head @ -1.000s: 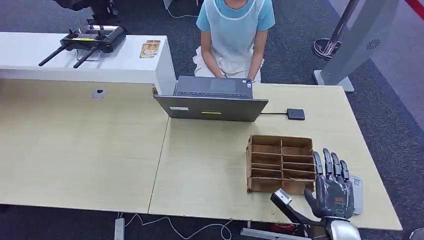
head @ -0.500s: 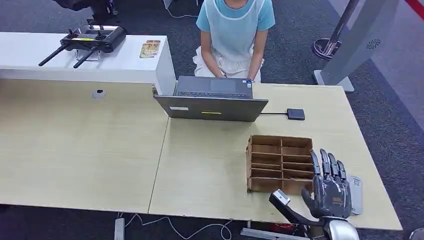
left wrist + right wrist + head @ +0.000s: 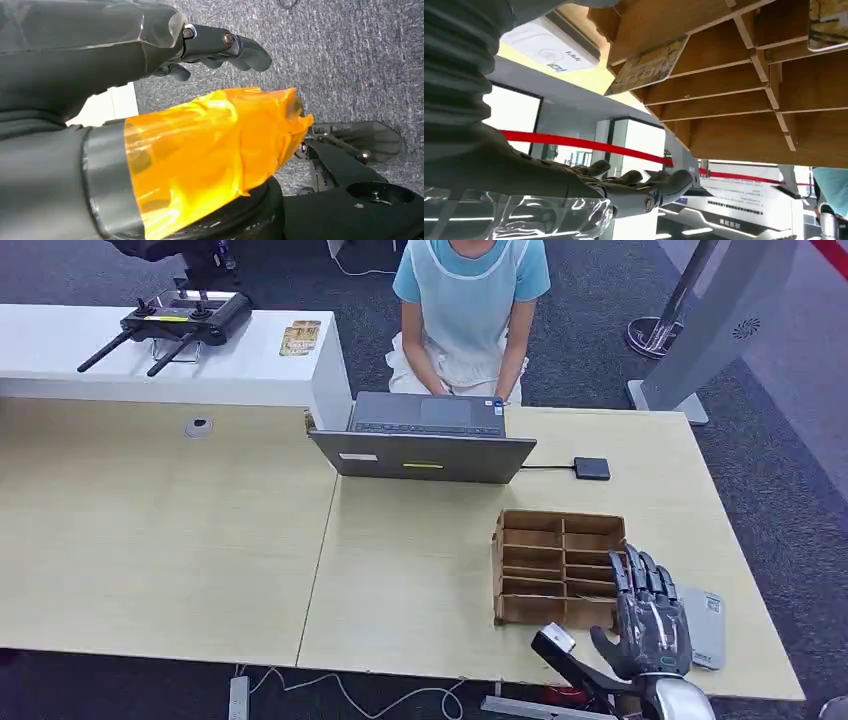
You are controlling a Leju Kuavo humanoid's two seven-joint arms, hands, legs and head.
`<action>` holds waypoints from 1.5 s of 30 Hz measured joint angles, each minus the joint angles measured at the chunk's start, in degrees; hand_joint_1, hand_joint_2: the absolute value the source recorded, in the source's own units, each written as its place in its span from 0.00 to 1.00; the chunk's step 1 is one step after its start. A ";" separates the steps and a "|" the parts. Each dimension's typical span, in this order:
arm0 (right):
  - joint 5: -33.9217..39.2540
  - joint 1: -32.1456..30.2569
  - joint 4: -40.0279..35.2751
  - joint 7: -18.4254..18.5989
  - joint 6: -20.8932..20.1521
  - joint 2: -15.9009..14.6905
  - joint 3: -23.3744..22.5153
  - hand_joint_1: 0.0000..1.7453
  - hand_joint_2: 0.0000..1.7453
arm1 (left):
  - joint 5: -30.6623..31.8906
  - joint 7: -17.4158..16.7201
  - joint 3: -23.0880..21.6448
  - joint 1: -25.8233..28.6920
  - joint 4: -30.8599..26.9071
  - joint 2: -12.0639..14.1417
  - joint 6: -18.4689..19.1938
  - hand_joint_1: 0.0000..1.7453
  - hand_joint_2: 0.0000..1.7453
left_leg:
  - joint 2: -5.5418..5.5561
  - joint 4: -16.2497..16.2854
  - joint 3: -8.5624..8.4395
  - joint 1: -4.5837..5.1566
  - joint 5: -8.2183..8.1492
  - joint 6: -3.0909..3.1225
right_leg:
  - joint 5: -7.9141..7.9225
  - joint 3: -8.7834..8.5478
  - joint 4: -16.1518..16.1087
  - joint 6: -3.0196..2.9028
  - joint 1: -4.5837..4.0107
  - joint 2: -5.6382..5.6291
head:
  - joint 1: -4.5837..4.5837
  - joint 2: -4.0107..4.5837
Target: Pass the card to the sensor for recognition and then transmit it.
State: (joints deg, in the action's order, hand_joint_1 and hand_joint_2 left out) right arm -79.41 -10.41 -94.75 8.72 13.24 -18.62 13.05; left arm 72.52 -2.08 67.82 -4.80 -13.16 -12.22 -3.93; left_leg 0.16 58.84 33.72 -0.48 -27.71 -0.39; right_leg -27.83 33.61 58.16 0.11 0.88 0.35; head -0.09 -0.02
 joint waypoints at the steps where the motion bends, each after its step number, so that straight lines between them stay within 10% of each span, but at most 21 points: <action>1: 0.20 0.03 0.02 0.00 -0.04 0.00 0.02 0.00 1.00 | 0.00 0.00 0.00 0.00 -0.02 0.00 0.00 0.00 0.00 | 0.00 0.00 0.00 0.00 0.00 0.00 | 0.00 0.00 0.00 0.00 0.00 0.00 | -0.02 0.00; 28: -1.57 1.07 0.74 0.37 -0.07 0.31 0.04 0.07 1.00 | -0.20 0.00 0.00 -0.01 0.00 -0.02 0.00 0.00 0.00 | 0.00 0.00 0.00 0.00 0.00 0.00 | 0.00 0.00 0.00 0.00 0.00 0.00 | -0.02 0.02; 32: -1.93 1.44 1.18 0.37 -0.31 0.66 0.04 0.41 1.00 | -0.22 0.09 0.00 -0.02 -0.02 0.00 0.00 0.00 0.00 | 0.00 0.00 0.00 0.00 0.00 0.00 | 0.00 -0.01 0.00 0.00 0.00 0.00 | -0.02 0.00; 45: -2.71 1.48 1.20 0.52 -0.90 1.03 -0.02 0.27 1.00 | -0.26 0.09 0.00 -0.02 0.00 0.00 0.00 0.00 0.00 | 0.00 0.00 0.00 0.00 0.00 0.00 | 0.00 -0.01 0.00 0.00 0.00 0.00 | -0.02 0.00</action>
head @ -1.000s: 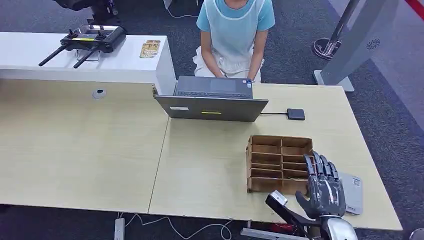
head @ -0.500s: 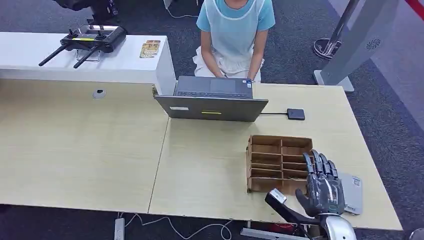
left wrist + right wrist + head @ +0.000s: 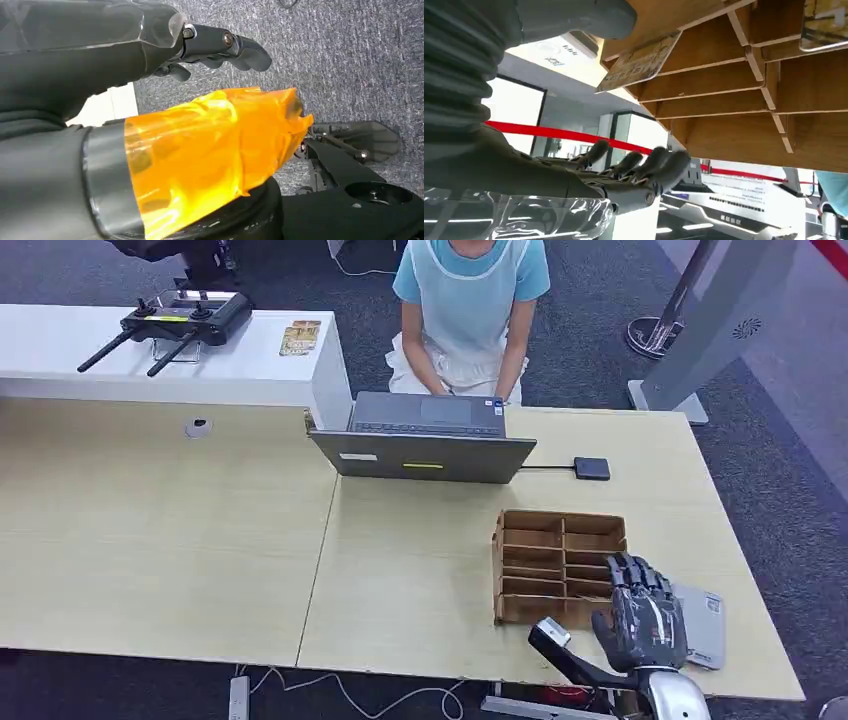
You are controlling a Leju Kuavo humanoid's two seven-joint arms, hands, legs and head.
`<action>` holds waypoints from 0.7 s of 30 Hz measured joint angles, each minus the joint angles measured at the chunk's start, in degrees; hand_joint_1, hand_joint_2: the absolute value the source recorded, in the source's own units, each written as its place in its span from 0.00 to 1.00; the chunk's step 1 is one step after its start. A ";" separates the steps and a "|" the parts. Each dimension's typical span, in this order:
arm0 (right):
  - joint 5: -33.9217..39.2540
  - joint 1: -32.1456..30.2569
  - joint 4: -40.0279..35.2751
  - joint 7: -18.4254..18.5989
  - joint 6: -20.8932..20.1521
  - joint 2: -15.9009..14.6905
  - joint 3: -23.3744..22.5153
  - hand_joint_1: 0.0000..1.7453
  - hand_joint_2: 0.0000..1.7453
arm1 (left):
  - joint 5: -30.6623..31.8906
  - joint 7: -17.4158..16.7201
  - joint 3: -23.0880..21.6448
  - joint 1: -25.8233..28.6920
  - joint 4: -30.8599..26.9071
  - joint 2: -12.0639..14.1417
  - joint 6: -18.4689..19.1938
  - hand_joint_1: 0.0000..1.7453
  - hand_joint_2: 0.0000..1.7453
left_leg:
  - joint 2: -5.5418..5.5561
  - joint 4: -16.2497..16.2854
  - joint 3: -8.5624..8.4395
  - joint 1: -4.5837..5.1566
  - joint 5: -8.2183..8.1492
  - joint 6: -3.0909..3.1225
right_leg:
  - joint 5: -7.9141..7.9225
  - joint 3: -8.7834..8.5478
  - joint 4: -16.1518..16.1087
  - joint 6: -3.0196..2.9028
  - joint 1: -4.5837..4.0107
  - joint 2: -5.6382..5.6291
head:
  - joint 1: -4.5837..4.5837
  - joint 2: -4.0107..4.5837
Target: Pass the card to the sensor for recognition and then transmit it.
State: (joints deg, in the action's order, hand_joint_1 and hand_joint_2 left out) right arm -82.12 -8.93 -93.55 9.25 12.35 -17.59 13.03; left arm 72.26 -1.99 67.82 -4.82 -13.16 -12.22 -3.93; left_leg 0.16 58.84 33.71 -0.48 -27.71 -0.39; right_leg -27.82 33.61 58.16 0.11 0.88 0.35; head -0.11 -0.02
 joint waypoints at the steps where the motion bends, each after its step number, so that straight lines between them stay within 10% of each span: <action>1: 0.00 0.00 0.00 0.00 0.00 0.04 0.00 0.27 1.00 | 0.06 0.00 0.00 0.00 0.00 0.00 -0.02 0.00 0.00 | 0.00 0.00 0.00 0.00 0.00 0.00 | 0.00 0.00 0.00 0.00 0.00 0.00 | 0.00 0.02; 21: -0.98 0.12 0.00 0.00 -0.44 0.70 -0.42 0.27 1.00 | 0.15 0.00 0.00 0.00 0.00 0.00 -0.02 0.00 0.00 | 0.00 0.00 0.00 0.00 0.00 0.00 | 0.00 0.00 0.00 0.00 0.00 0.00 | 0.00 0.00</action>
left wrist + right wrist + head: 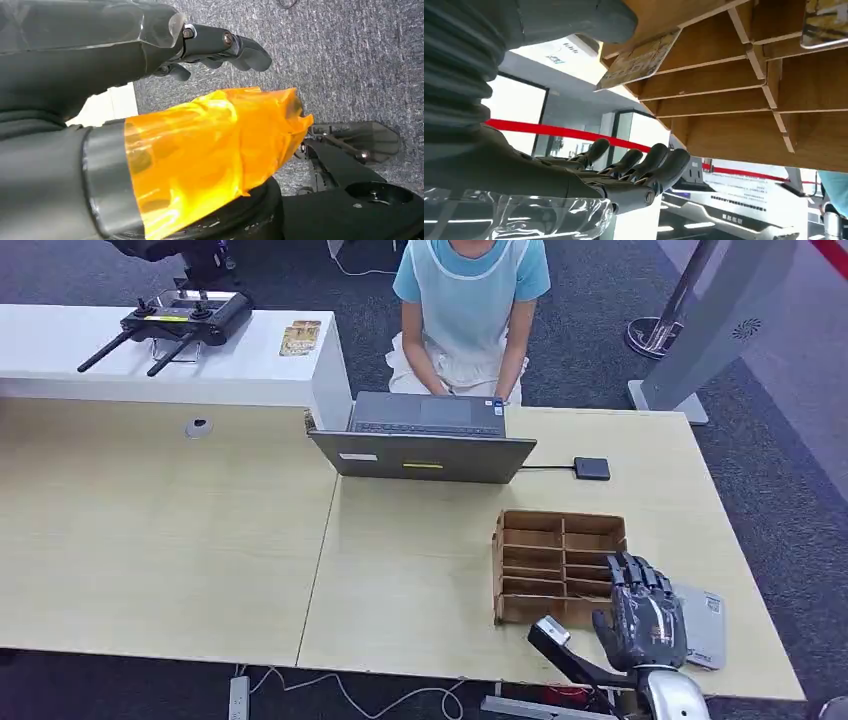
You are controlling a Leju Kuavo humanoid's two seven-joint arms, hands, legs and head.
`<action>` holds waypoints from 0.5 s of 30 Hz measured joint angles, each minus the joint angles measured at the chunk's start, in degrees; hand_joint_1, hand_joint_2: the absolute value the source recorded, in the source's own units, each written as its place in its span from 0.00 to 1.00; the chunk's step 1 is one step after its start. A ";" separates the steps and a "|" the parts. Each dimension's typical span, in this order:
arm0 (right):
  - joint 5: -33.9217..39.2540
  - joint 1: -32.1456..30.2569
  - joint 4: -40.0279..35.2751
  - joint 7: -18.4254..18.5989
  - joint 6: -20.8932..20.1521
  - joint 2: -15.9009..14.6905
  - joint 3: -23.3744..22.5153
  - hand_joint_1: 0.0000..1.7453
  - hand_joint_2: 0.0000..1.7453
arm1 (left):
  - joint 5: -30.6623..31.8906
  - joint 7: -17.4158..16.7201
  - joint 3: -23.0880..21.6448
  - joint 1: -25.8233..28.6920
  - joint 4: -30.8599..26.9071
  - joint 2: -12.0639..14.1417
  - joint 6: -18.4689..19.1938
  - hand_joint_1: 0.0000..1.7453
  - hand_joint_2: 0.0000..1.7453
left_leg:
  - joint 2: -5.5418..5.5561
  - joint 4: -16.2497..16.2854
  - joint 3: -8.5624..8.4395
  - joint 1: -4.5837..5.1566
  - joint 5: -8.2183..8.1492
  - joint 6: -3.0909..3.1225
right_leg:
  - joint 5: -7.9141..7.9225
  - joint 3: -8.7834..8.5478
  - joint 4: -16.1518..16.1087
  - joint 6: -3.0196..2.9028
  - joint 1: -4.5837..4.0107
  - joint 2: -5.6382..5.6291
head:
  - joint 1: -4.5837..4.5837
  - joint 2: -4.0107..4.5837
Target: Pass the card to the sensor for recognition and then transmit it.
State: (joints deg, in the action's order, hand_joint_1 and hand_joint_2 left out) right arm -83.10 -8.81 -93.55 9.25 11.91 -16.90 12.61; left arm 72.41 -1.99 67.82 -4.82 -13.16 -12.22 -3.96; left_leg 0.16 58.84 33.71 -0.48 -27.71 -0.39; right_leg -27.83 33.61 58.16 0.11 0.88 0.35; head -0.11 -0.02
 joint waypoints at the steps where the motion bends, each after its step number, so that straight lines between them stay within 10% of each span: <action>1: 0.00 0.00 0.00 0.00 0.00 0.02 0.00 0.27 1.00 | 0.00 0.00 0.00 0.00 0.00 0.00 0.00 0.00 0.00 | 0.00 0.00 0.00 0.00 0.00 0.00 | 0.00 0.00 0.00 0.00 0.00 0.00 | 0.02 0.00; 15: -0.85 -0.25 -0.02 0.09 -0.68 0.52 -0.96 0.26 1.00 | -0.09 -0.02 0.02 0.00 -0.02 0.00 0.00 0.00 0.00 | 0.00 0.00 0.00 0.00 0.00 0.00 | 0.00 0.00 0.00 0.00 0.00 0.00 | 0.00 0.00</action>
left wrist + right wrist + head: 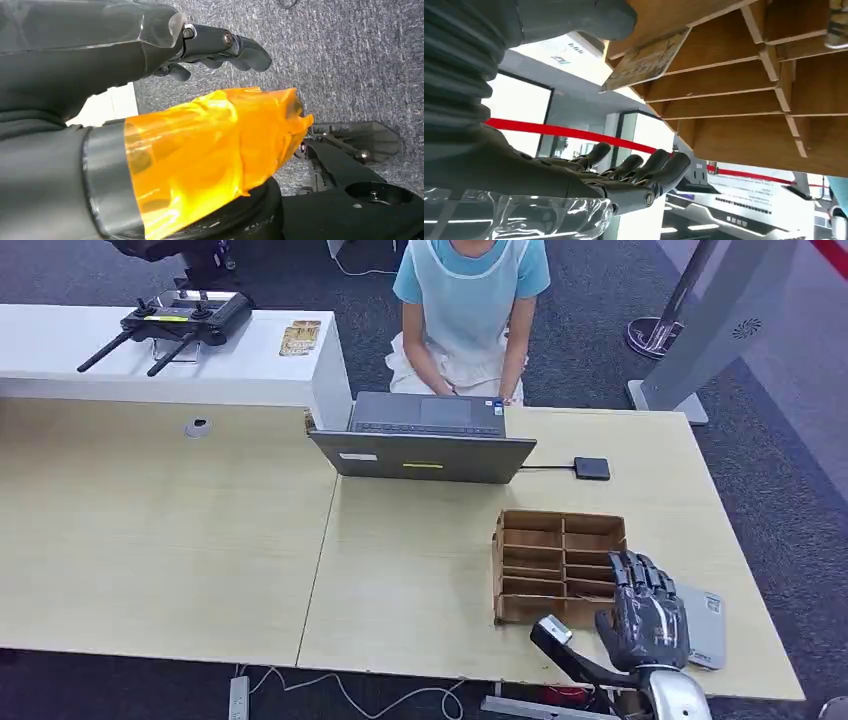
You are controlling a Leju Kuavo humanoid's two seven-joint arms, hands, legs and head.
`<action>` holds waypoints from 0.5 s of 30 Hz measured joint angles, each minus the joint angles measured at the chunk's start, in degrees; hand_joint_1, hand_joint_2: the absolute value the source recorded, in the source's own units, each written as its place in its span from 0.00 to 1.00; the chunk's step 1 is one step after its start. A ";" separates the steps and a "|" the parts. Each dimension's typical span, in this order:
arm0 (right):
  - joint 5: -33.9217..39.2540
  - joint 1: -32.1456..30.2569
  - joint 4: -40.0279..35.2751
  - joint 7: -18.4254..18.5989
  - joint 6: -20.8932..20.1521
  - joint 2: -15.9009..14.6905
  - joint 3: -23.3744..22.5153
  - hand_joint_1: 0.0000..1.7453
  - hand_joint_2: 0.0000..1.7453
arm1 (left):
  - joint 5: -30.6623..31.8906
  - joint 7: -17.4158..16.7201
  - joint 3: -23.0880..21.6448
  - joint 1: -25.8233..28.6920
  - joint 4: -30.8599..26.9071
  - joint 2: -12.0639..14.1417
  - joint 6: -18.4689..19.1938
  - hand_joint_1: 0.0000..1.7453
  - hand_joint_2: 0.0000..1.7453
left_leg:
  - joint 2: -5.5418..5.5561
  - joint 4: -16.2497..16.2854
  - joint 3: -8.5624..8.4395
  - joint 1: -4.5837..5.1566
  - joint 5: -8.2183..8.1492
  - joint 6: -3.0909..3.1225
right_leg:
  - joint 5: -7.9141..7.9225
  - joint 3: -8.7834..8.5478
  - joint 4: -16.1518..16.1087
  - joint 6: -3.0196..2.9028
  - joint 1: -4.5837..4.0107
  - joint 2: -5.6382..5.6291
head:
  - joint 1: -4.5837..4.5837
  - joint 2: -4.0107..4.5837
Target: Pass the card to the sensor for recognition and then transmit it.
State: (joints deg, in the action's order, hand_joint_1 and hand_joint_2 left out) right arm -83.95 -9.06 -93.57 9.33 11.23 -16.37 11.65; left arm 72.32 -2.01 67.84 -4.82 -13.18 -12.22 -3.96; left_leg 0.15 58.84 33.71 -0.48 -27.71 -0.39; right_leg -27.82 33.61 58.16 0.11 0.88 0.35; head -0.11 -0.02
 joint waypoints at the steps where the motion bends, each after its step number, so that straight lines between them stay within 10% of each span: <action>1: -0.04 -0.01 0.00 0.00 -0.02 0.04 -0.02 0.26 1.00 | 0.00 0.00 0.00 0.00 0.02 0.00 0.00 0.00 0.00 | 0.00 0.00 0.00 0.00 0.00 0.00 | 0.00 0.00 0.00 0.00 0.00 0.00 | 0.00 0.00; 14: -0.18 0.01 0.00 -0.22 -0.35 0.68 -0.09 0.35 1.00 | -0.15 -0.07 0.06 -0.01 0.00 0.00 0.00 0.00 0.00 | 0.00 0.00 0.00 0.00 0.00 0.00 | 0.00 0.00 0.00 0.00 0.00 0.00 | 0.00 0.02; 15: -0.18 0.02 0.00 -0.24 -0.35 0.72 -0.09 0.47 1.00 | -0.17 -0.07 0.09 0.00 0.00 0.00 0.00 0.00 0.00 | 0.00 0.00 0.00 0.00 0.00 0.00 | 0.00 0.00 0.00 0.00 0.00 0.00 | 0.00 0.00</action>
State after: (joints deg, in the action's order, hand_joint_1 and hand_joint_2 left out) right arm -84.13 -9.04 -93.57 9.09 10.88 -15.65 11.56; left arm 72.15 -2.08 67.93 -4.83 -13.18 -12.22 -3.95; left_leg 0.16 58.84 33.71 -0.48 -27.71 -0.39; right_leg -27.83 33.61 58.16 0.11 0.88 0.35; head -0.11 -0.02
